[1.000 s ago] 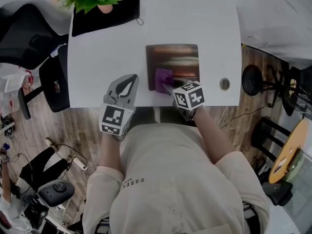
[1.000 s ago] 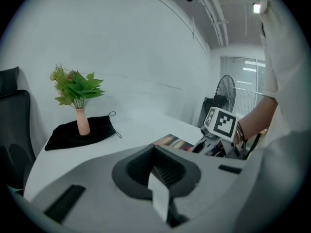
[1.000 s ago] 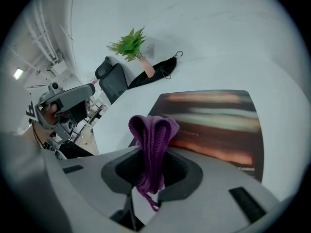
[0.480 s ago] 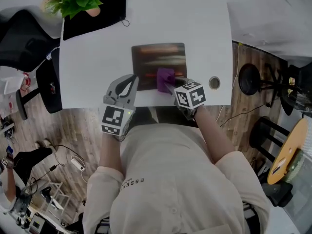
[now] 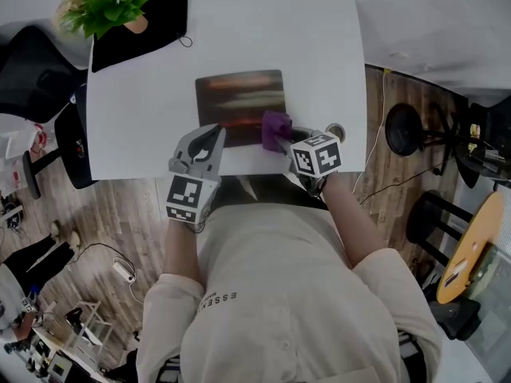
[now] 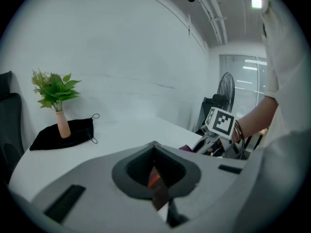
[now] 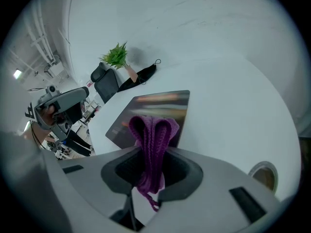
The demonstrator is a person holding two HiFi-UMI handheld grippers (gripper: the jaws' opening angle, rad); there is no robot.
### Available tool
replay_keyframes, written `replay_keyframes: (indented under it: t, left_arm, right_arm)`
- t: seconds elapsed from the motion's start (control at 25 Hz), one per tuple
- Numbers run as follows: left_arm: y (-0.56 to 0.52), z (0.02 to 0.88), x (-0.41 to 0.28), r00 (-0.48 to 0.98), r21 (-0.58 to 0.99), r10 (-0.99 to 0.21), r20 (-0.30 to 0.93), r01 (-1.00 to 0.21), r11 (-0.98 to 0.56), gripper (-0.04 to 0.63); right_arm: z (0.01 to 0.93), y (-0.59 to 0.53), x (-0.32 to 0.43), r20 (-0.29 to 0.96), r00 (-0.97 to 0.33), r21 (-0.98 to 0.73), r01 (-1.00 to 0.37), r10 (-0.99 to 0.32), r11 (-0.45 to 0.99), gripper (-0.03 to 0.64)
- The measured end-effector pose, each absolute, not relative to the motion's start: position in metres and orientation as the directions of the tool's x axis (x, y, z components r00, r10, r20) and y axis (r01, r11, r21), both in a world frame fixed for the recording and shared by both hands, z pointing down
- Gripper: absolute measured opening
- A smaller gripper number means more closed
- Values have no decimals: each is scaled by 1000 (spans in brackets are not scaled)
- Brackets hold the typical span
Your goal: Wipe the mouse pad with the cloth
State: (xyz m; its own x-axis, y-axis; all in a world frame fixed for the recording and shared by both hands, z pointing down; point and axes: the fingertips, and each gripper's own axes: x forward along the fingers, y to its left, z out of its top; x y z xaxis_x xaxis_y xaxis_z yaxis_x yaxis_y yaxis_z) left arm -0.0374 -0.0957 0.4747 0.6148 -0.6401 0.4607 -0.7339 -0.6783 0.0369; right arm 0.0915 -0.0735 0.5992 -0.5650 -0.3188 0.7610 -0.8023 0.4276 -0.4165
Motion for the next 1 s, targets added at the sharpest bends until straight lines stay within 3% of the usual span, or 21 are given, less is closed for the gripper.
replay_keyframes:
  t: [0.6,1.0]
  left_arm:
    - [-105,468,-9,617,5,-653,439,-729,-685,2]
    - [-137,418,-38,624,-82,-691,363,-718,-691,2]
  right_arm:
    - [595,-80,162,782,-498,-369,-855,-375,364,98]
    - [487,-153,118,556,-520,-279,-851,-648,444,97]
